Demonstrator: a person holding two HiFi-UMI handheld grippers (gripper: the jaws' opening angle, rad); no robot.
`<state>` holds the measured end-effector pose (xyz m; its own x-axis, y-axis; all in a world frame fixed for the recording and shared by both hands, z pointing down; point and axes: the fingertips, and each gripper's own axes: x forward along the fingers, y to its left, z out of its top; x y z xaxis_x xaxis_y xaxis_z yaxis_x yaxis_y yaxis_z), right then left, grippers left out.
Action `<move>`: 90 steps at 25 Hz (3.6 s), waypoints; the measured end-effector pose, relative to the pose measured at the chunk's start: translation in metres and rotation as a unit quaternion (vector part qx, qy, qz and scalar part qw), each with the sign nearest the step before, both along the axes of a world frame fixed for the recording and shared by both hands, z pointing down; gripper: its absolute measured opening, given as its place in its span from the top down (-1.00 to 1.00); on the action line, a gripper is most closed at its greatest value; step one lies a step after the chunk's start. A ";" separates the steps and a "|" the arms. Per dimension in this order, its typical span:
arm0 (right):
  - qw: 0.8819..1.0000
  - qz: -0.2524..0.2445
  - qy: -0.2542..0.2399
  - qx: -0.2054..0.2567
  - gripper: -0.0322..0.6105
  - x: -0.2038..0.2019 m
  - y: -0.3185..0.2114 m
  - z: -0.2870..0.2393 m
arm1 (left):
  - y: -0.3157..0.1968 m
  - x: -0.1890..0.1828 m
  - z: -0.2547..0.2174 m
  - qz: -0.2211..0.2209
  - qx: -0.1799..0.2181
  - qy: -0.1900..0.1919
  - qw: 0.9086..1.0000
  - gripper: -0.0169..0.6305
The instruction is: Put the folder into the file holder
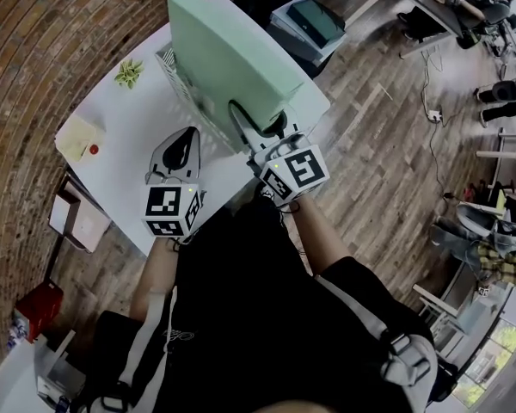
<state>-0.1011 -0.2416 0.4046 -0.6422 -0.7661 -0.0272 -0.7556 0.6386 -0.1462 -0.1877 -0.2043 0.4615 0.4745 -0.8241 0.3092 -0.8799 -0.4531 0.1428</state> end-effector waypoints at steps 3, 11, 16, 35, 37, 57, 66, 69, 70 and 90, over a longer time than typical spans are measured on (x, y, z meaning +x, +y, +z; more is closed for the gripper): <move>0.999 -0.026 0.039 -0.027 0.26 -0.006 0.001 0.006 | 0.001 0.005 0.001 0.001 -0.002 0.005 1.000 0.89; 0.974 -0.103 0.160 -0.120 0.07 -0.020 0.007 0.027 | 0.004 0.006 0.007 -0.011 -0.012 0.014 1.000 0.88; 0.965 -0.095 0.200 -0.139 0.28 -0.017 0.005 0.031 | 0.003 0.001 0.011 -0.021 -0.015 0.017 1.000 0.88; 1.000 0.003 0.014 -0.006 0.48 0.005 0.005 0.000 | 0.008 -0.006 0.009 -0.031 -0.009 0.018 0.999 0.89; 1.000 0.004 0.008 -0.001 0.48 0.004 0.005 0.002 | 0.009 -0.007 0.010 -0.031 -0.009 0.018 0.999 0.88; 1.000 -0.015 0.027 0.004 0.47 0.003 0.002 0.021 | 0.010 -0.011 0.018 -0.045 -0.017 0.016 0.999 0.89; 1.000 -0.006 0.031 0.000 0.46 -0.002 -0.004 0.024 | 0.009 -0.006 0.020 -0.051 -0.019 0.014 0.998 0.89; 1.000 -0.007 0.017 -0.004 0.47 -0.003 -0.006 0.025 | 0.007 -0.007 0.019 -0.054 -0.018 0.013 0.998 0.88; 1.000 -0.008 0.013 -0.004 0.47 -0.004 -0.006 0.025 | 0.007 -0.008 0.020 -0.055 -0.018 0.013 0.998 0.89; 0.999 -0.016 0.043 -0.020 0.43 -0.010 -0.001 0.062 | 0.011 -0.009 0.032 -0.052 -0.033 0.004 0.998 0.88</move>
<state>-0.1115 -0.2425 0.4663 -0.6646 -0.7449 0.0595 -0.7461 0.6571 -0.1072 -0.1968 -0.1933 0.4934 0.3893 -0.8474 0.3611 -0.9208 -0.3479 0.1763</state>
